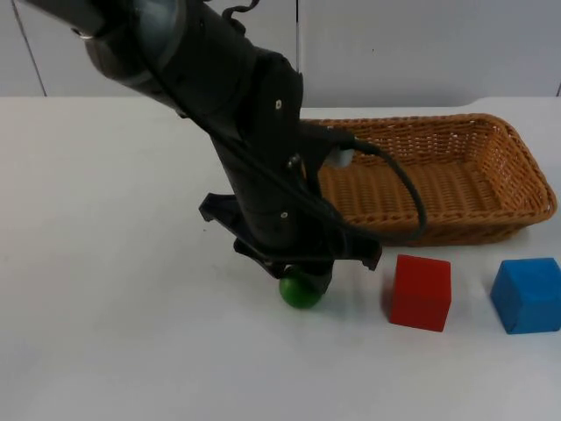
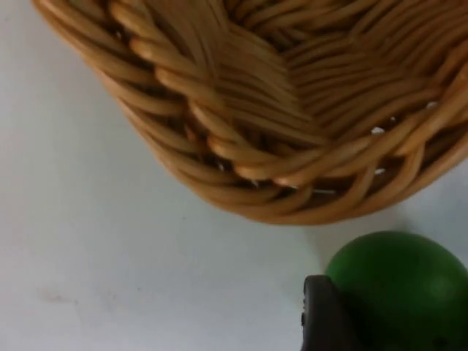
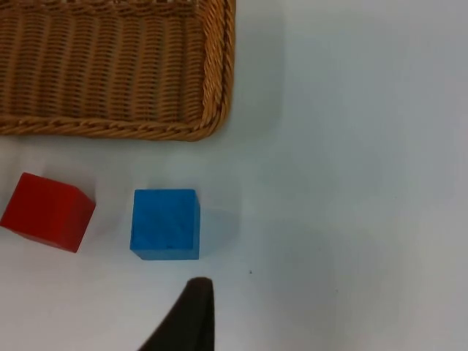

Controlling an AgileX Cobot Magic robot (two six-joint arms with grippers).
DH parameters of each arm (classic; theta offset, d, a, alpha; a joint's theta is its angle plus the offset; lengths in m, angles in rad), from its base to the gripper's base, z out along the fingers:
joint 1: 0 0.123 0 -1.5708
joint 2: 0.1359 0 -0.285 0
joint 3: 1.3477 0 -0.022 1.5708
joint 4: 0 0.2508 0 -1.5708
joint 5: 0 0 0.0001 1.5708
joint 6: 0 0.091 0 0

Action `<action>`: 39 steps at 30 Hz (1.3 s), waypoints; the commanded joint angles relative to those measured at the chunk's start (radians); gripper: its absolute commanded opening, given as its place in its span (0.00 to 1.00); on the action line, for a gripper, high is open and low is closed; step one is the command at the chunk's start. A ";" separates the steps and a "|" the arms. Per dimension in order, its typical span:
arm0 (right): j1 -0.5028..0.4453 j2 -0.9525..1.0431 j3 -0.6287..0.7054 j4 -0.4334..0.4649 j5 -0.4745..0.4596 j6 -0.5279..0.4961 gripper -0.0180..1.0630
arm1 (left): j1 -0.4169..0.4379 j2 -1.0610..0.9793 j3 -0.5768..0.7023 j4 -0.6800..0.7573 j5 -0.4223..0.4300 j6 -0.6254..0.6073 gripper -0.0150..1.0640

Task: Place all geometric objects except the red cube into the basket.

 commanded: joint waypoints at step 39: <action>-0.005 -0.004 -0.003 0.000 -0.003 0.004 0.99 | 0.002 -0.279 -0.048 0.042 0.169 0.143 0.26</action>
